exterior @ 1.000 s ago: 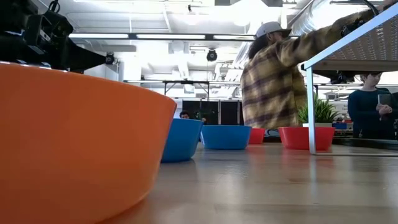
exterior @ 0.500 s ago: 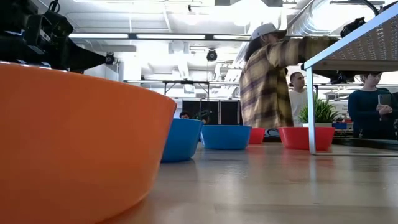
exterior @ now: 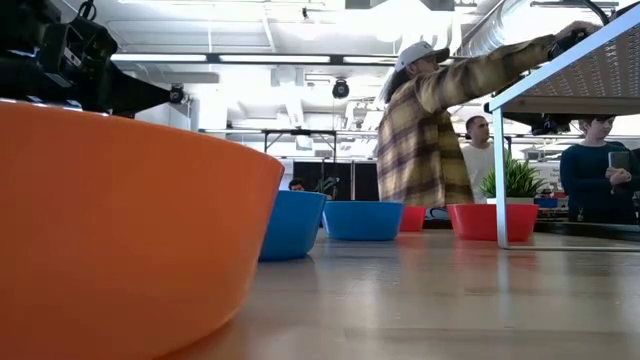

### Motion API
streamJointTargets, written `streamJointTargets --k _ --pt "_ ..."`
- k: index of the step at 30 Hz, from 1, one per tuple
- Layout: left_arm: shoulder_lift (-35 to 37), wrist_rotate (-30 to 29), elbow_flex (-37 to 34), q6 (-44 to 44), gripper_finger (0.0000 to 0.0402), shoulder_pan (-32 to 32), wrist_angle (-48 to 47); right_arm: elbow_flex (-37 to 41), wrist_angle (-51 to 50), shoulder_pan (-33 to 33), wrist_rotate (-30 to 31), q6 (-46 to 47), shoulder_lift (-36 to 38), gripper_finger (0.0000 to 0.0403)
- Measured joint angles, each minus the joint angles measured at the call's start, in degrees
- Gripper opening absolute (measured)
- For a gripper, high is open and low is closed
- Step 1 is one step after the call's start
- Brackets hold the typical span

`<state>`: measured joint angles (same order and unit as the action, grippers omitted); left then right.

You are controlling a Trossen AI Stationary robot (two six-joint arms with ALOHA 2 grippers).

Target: Pick & Place Mini bowls

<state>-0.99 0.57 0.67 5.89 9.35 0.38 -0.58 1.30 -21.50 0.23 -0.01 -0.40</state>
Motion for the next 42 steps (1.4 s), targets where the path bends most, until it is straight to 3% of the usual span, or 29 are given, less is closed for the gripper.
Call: streamJointTargets --k 17,28,34,42 --pt "0.01 0.05 0.00 0.63 0.0000 0.00 0.00 0.01 0.70 0.00 0.15 0.01 0.00 0.0000" --pt "0.02 0.03 0.00 1.05 0.0000 0.00 0.00 -1.18 20.07 0.00 -0.12 3.30 -1.16 0.0000" --pt "0.02 -0.02 0.00 1.05 0.0000 0.00 0.00 -8.75 14.47 0.03 3.02 6.01 -8.69 0.0000" --pt "0.02 -0.06 0.00 1.05 0.0000 0.00 0.00 -24.63 -0.91 0.03 8.41 7.52 -27.39 0.0000"
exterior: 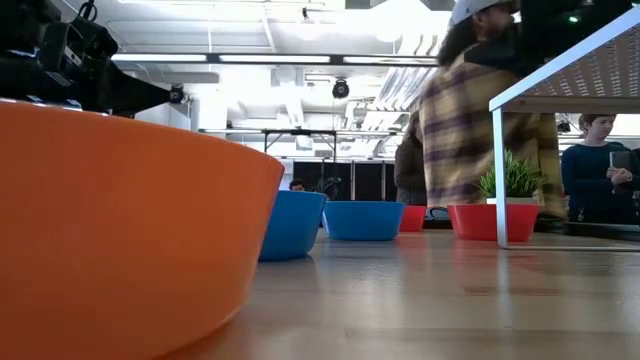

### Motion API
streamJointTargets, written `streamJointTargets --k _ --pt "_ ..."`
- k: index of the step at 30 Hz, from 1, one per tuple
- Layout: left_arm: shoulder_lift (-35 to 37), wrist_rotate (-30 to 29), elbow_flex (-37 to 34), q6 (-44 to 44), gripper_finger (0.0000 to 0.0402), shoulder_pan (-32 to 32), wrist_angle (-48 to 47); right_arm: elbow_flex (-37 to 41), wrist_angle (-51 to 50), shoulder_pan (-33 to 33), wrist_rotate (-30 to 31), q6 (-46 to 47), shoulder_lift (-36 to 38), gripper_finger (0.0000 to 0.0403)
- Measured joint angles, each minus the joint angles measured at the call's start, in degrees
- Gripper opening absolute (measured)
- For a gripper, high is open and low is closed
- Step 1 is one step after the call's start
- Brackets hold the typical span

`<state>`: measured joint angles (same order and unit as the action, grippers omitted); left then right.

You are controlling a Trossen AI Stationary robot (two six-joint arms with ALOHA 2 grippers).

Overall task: Pick & Place Mini bowls
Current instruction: Put the red bowl on the shelf

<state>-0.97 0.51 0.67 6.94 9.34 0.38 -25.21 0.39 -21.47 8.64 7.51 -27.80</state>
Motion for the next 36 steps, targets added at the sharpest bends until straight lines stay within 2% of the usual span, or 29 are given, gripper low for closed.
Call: streamJointTargets --k 4,10,15,20,27,31,36 --pt "0.00 -0.12 0.00 -1.32 0.0000 0.00 0.00 -9.35 -10.76 0.00 1.45 3.08 -9.44 0.0000" --pt "0.00 -1.53 0.00 -3.11 0.0000 0.00 0.13 -21.79 -33.13 -0.23 3.69 10.94 -20.92 0.0000" --pt "-0.02 -2.31 0.00 -3.67 0.0000 0.02 0.32 -25.73 -48.02 -3.88 -0.48 22.42 -26.50 0.0005" --pt "0.00 -3.41 0.00 -3.67 0.0000 0.02 0.57 -24.34 -52.60 -8.29 -5.09 28.03 -29.17 0.0048" --pt "0.00 -4.55 0.00 -4.98 0.0000 0.02 0.74 -17.30 -51.99 -12.89 -7.15 31.51 -32.86 0.0125" --pt "0.00 -4.70 0.00 -5.38 0.0000 0.01 0.76 -13.18 -48.47 -15.59 -9.68 32.39 -34.97 0.0146" --pt "0.00 -4.72 0.00 -5.38 0.0000 0.02 0.76 -12.16 -47.79 -17.43 -10.45 30.86 -37.55 0.0150"
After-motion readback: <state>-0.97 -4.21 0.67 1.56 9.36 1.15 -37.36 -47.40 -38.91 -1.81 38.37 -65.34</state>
